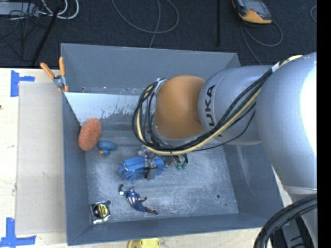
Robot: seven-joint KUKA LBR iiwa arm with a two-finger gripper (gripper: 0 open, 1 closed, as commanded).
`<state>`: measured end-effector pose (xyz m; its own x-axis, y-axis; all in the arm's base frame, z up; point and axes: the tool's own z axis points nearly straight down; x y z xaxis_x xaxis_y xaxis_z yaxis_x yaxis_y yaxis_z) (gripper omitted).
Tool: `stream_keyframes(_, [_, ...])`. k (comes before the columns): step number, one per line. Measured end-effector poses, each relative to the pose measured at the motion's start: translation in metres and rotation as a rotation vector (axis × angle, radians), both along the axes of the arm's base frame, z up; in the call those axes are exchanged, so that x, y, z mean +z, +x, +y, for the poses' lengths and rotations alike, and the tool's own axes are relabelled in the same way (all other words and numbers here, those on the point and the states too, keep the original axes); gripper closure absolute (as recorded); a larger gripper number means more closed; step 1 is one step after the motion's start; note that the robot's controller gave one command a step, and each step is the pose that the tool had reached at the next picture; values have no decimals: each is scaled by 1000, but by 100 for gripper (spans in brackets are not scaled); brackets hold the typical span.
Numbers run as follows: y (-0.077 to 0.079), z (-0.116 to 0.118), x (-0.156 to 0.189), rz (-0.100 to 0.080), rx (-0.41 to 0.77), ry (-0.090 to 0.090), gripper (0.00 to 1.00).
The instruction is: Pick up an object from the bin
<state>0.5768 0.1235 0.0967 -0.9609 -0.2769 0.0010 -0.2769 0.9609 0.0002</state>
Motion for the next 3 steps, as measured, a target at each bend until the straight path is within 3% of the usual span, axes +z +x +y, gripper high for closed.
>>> stream_keyframes(3, [0,1,44,-1,0,0,100])
